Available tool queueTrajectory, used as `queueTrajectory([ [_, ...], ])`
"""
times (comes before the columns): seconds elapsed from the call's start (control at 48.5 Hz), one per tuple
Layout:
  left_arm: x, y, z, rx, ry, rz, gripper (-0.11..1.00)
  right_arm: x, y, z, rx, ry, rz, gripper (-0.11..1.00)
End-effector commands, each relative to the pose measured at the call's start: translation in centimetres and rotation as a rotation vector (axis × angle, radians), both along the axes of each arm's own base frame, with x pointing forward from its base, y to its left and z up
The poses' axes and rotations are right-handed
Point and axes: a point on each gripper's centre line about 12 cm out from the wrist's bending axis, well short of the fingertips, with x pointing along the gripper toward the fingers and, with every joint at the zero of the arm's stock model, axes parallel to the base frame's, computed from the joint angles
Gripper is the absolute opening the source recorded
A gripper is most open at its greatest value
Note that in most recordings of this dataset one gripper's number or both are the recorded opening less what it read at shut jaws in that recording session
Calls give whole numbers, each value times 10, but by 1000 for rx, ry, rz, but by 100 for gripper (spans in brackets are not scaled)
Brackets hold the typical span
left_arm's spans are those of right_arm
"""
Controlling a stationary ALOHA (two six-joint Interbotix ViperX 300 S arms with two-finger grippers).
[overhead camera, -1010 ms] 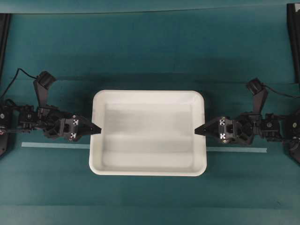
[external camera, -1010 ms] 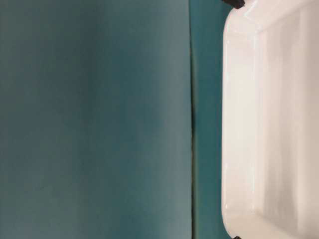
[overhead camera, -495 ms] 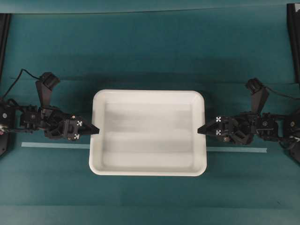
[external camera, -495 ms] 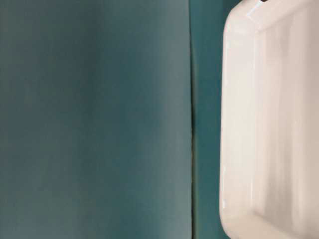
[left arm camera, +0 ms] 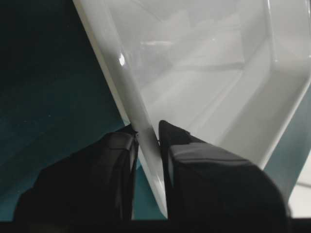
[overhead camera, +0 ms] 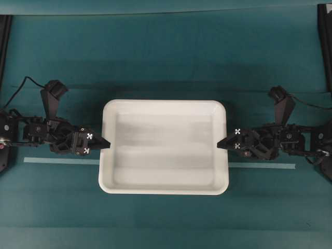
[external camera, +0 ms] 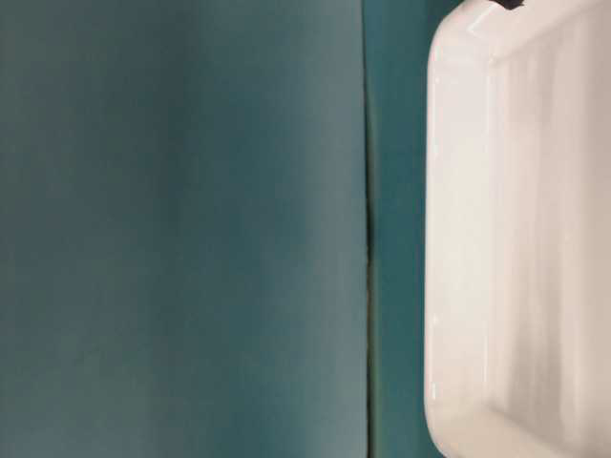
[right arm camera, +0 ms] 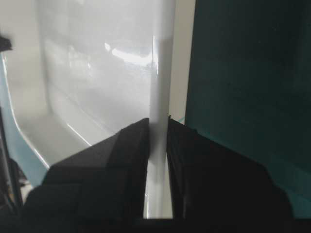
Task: Lift the white case with both hands.
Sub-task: 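Lift the gripped tray upward with both grippers together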
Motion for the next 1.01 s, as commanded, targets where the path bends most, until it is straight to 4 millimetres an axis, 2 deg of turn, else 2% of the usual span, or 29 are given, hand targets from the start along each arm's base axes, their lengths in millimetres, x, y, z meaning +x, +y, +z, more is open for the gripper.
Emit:
queueTrajectory([
  [0.0, 8, -1, 3, 0, -6, -4, 13, 4, 1, 0, 2, 6, 2, 14],
  [0.268, 20, 0, 26, 2, -9, -3, 13, 3, 1, 20, 18, -35, 3, 12],
  [0.474, 21, 1, 43, -27, -36, 19, 10, 3, 2, 35, 37, -39, 11, 12],
  [0.701, 19, 0, 66, -73, -62, 46, 10, 6, -4, 63, 55, -85, -6, 12],
  [0.989, 16, 1, 101, -85, -84, 57, 9, -1, -7, 95, 63, -79, 16, 12],
])
